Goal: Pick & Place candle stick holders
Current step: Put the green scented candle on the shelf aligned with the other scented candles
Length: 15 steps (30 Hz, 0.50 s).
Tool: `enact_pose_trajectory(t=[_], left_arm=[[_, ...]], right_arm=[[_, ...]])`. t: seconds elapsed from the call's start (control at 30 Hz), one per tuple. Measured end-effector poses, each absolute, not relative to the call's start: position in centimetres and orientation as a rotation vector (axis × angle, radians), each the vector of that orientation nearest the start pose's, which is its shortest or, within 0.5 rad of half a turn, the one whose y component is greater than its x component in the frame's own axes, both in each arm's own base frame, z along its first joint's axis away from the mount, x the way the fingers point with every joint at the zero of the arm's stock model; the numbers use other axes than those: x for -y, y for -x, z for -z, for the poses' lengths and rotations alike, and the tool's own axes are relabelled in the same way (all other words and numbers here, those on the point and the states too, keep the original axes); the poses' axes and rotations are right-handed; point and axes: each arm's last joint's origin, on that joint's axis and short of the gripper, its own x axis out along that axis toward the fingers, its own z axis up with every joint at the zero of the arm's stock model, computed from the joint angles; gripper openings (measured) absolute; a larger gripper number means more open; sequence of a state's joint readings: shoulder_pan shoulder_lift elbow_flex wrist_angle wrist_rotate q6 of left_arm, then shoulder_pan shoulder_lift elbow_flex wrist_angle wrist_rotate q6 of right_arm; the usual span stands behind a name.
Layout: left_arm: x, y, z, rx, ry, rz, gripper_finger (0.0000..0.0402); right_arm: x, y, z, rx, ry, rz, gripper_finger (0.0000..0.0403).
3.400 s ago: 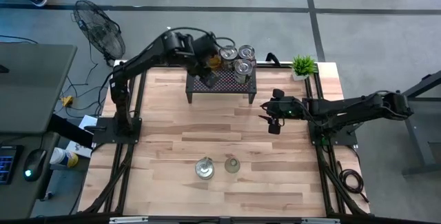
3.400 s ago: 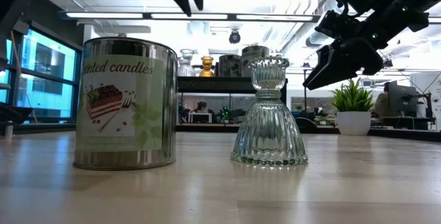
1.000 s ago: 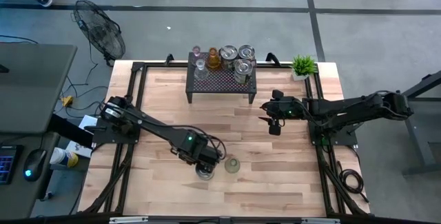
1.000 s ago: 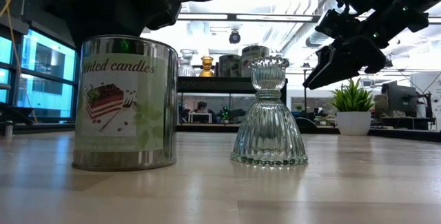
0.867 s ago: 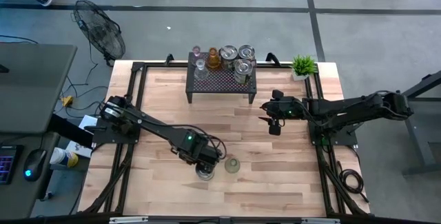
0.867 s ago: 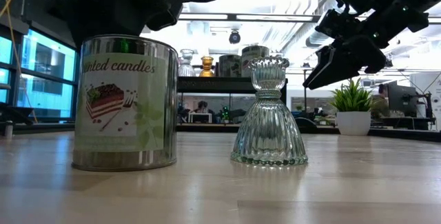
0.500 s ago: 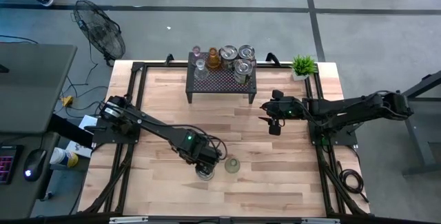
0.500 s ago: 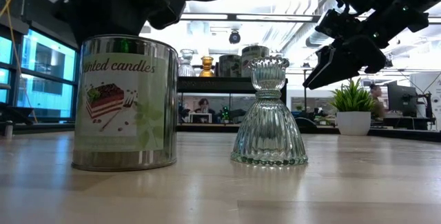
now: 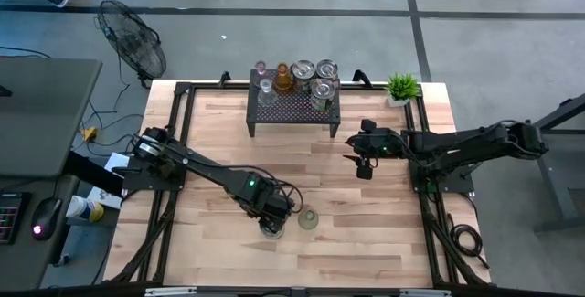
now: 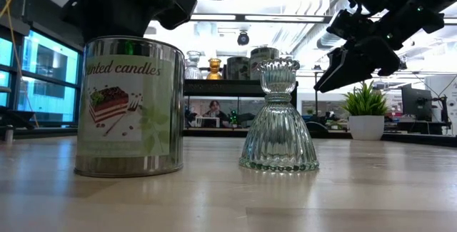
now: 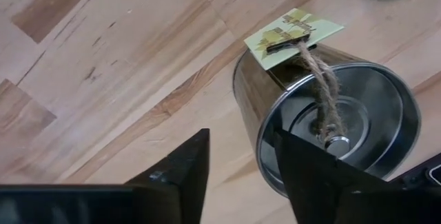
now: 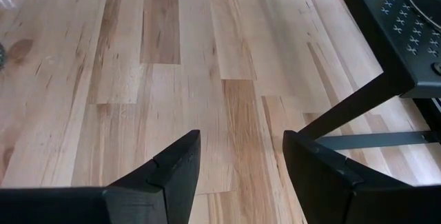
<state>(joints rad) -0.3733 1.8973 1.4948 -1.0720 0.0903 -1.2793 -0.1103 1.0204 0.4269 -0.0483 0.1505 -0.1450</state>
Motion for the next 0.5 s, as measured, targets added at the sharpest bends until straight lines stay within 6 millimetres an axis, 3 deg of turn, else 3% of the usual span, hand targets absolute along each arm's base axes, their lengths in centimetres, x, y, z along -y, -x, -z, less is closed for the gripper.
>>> enact_pose_trajectory(t=[0.5], left_arm=[[13.57, -33.89, -21.65, -1.440, 0.828, -0.584, 0.0016]], right_arm=[[2.59, -19.41, -18.35, -0.660, 0.142, 0.208, 0.0199]])
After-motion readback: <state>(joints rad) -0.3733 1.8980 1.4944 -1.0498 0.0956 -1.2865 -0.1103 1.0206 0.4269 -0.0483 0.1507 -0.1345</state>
